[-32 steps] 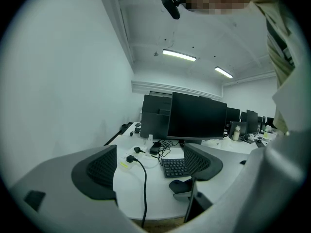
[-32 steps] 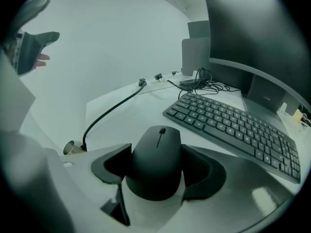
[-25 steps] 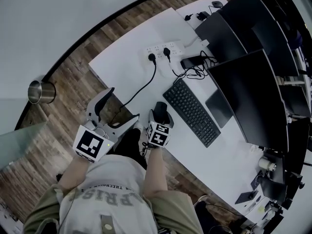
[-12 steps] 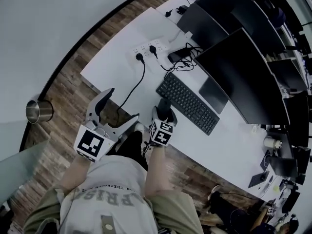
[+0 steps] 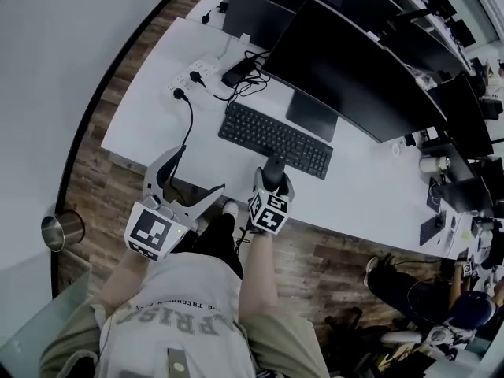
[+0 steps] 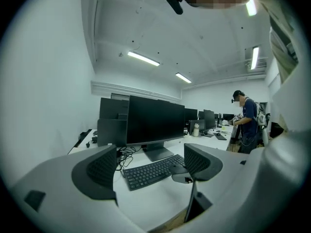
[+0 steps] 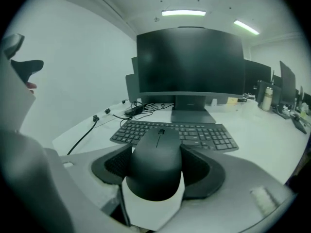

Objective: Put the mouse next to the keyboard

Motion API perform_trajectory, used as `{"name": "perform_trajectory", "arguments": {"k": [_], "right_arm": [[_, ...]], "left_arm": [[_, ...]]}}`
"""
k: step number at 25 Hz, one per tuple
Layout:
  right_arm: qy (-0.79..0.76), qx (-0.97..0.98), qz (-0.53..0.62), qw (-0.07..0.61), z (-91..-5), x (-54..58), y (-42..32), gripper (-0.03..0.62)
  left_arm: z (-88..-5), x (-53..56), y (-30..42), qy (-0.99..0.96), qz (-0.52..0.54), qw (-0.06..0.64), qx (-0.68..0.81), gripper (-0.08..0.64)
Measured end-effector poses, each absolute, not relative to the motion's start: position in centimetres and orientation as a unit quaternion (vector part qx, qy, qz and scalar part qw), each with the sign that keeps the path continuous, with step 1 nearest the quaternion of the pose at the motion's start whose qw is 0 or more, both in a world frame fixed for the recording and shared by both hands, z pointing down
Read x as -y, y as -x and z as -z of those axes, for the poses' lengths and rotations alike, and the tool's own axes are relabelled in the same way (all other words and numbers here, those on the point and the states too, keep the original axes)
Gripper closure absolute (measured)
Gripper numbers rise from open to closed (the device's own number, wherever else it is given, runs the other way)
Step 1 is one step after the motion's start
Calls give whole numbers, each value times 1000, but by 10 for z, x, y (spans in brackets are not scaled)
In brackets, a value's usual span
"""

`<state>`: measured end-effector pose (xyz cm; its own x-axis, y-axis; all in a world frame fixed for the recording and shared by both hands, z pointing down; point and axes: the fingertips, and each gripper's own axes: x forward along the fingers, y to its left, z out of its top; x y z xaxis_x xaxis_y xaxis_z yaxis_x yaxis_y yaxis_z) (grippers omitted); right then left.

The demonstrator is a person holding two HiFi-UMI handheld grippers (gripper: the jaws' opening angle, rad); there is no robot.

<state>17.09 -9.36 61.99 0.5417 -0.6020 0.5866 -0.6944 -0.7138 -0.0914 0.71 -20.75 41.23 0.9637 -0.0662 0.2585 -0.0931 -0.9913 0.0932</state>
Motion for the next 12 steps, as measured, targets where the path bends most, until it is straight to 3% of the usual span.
{"name": "perform_trajectory", "arguments": {"k": [12], "right_arm": [[-911,296,-282,54,-599,-34,-241,279]], "left_arm": [[-408,124,-80,-992,-116,40,-21,144]]}}
